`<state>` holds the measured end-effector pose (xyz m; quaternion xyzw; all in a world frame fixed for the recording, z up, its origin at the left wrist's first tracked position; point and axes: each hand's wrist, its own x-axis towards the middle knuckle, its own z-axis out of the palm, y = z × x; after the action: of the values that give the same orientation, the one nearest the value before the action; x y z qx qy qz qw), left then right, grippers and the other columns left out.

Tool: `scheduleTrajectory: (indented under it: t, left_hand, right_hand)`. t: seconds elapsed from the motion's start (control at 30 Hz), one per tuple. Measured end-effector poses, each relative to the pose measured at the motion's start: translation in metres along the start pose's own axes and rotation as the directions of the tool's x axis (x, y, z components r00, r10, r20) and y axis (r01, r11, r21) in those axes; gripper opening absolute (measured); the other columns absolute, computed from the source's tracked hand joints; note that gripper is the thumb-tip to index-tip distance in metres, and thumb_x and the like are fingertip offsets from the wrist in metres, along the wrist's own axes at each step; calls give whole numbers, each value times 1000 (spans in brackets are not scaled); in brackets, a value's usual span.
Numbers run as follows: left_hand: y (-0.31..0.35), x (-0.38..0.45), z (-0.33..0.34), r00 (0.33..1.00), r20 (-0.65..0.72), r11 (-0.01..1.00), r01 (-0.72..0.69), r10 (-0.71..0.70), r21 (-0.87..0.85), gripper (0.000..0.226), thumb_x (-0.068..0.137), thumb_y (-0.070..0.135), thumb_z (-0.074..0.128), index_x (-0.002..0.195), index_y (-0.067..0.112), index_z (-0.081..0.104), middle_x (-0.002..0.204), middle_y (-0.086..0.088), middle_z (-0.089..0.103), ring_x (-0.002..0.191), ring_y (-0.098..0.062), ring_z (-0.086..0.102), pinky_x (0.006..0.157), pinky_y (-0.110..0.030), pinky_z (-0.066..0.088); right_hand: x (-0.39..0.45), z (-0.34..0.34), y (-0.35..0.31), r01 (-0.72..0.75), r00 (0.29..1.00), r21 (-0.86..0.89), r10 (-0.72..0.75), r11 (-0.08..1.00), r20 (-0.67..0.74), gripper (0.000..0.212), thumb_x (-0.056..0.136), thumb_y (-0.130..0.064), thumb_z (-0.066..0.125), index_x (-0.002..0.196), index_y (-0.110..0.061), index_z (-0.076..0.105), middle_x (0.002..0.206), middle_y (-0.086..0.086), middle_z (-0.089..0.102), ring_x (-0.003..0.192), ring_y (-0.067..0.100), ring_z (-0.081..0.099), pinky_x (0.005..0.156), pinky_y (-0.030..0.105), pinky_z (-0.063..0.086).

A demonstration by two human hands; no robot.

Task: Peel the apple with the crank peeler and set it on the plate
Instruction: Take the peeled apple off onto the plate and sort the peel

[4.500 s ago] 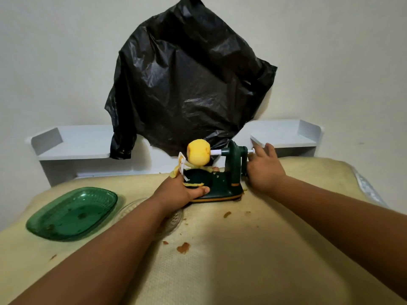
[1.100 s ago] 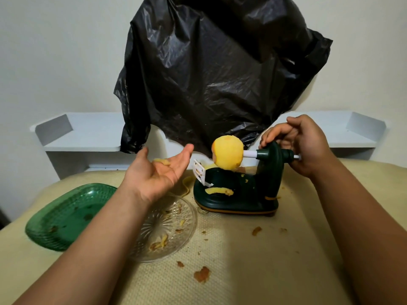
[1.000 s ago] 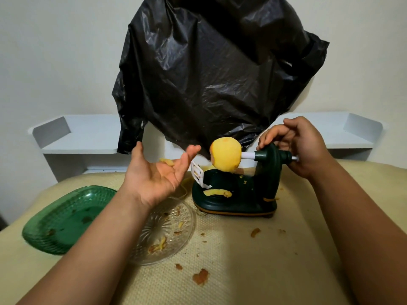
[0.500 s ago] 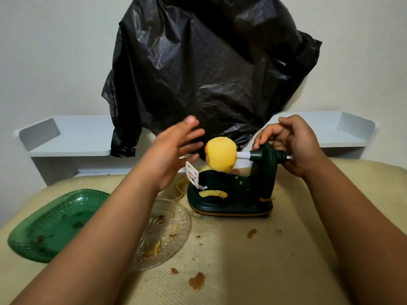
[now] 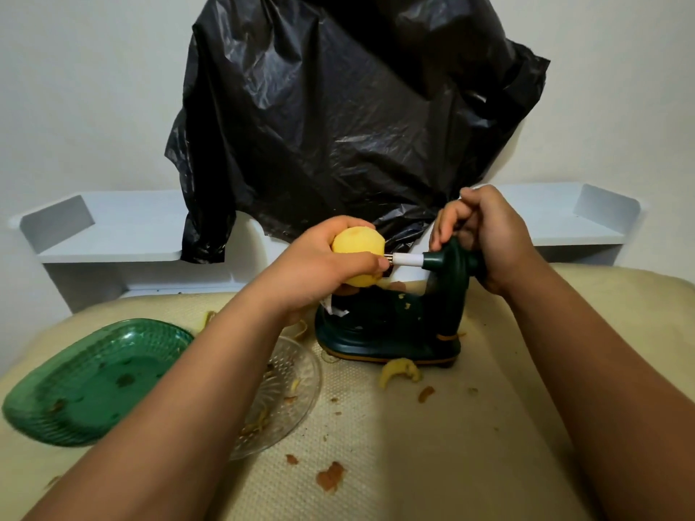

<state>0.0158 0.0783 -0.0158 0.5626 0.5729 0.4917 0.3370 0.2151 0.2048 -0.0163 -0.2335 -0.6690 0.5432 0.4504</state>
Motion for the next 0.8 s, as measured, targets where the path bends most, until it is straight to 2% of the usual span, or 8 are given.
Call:
scheduleTrajectory:
  t: [0.13,0.27,0.37,0.43,0.53,0.67,0.73,0.8]
  left_hand:
    - [2,1,-10,965,-210,898,48,-154,-437,16,93,20,68,106,24,59,89,-11,69,62,-21,74,58,-35,62]
    - [-8,-8,-33,951,-233,894,83,-203,-440,22,93,25,68,113,19,59,96,-10,69,70,-21,74,69,-39,62]
    - [-20,-20,-44,945,-222,967,212,-240,-142,26,89,27,75,110,22,60,106,-10,66,82,-22,72,61,-32,63]
    - [-24,-28,-56,954,-209,962,243,-214,127,27,85,33,79,104,33,59,108,-5,63,90,-22,68,58,-27,61]
    - [-25,-43,-72,969,-101,927,244,-224,286,40,73,40,87,105,40,64,107,0,67,92,-22,69,67,-31,61]
    - [-23,-53,-78,960,89,738,142,-264,660,51,65,41,91,104,53,61,100,16,68,88,-3,64,74,-25,51]
    - [-21,-54,-76,929,147,676,133,-341,725,51,67,41,91,107,53,61,100,19,67,89,0,61,74,-22,49]
    - [-23,-54,-76,896,192,666,140,-400,733,51,67,42,91,108,53,63,103,21,66,92,1,60,76,-20,48]
  right_hand:
    - [-3,-8,-1,-6,1000,39,7,999,-22,53,86,-39,36,49,-12,62,58,14,63,60,26,58,66,35,49]
    - [-4,-8,-3,4,999,-91,-8,996,-51,50,88,-37,39,56,-12,68,70,17,72,71,31,68,76,37,51]
    - [-11,-4,-4,175,958,-384,-247,907,-147,44,93,-34,46,62,-17,73,74,1,75,78,19,72,83,34,50]
    - [-19,-2,-5,324,814,-657,-555,680,-173,37,96,-29,49,69,-17,73,67,-13,70,71,5,65,73,25,47]
    - [-27,7,-10,404,598,-832,-798,381,-75,28,96,-14,51,82,-2,72,77,9,71,75,25,66,70,34,52]
    - [-41,35,-33,450,467,-869,-884,204,35,18,92,-4,55,84,2,70,79,16,69,75,29,63,70,40,50]
    - [-52,54,-51,575,634,-762,-750,296,187,17,90,-7,58,82,-4,72,72,6,69,67,15,61,62,27,47]
    - [-62,73,-67,414,908,-772,-160,482,387,16,90,-25,59,82,-23,73,62,-6,67,55,4,62,53,15,43]
